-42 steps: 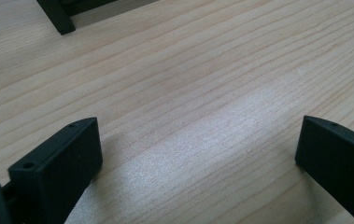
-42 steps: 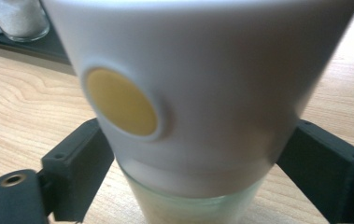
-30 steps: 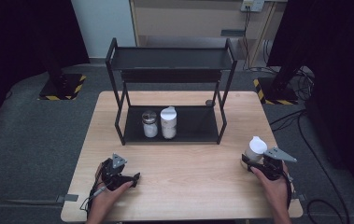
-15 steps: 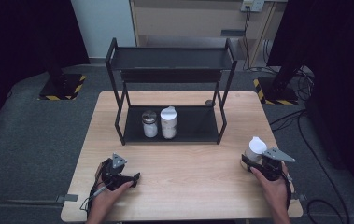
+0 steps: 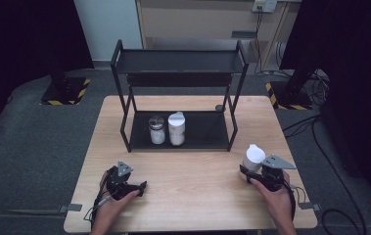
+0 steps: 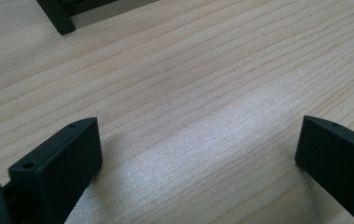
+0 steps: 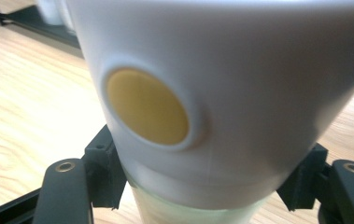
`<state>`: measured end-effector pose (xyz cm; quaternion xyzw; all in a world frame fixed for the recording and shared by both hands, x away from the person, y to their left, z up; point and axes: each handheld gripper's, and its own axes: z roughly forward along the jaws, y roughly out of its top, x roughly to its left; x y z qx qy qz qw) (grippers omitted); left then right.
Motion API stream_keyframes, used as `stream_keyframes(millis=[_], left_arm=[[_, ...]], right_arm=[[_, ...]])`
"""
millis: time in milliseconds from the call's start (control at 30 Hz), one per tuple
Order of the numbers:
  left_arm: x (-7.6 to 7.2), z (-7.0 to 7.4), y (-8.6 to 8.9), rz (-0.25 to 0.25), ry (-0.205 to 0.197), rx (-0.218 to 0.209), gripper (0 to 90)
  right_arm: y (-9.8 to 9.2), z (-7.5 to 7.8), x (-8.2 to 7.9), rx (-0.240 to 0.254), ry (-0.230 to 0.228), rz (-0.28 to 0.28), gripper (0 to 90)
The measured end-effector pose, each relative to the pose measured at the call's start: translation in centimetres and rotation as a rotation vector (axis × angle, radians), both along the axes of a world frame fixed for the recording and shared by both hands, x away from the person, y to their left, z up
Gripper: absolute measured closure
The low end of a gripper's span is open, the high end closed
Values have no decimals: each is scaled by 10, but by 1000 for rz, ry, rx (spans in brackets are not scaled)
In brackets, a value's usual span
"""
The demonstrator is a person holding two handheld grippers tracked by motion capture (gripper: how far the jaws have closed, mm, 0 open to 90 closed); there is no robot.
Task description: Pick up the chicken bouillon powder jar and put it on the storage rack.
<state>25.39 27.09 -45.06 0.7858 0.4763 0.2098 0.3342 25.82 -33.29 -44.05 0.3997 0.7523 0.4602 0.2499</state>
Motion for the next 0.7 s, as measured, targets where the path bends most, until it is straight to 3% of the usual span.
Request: stream_keyframes(millis=[367, 700], left_arm=[[0, 0, 0, 0, -1, 0, 0], [0, 0, 0, 0, -1, 1, 0]], right_arm=[[45, 8, -1, 2, 6, 113, 318], [76, 18, 7, -9, 17, 131, 318]])
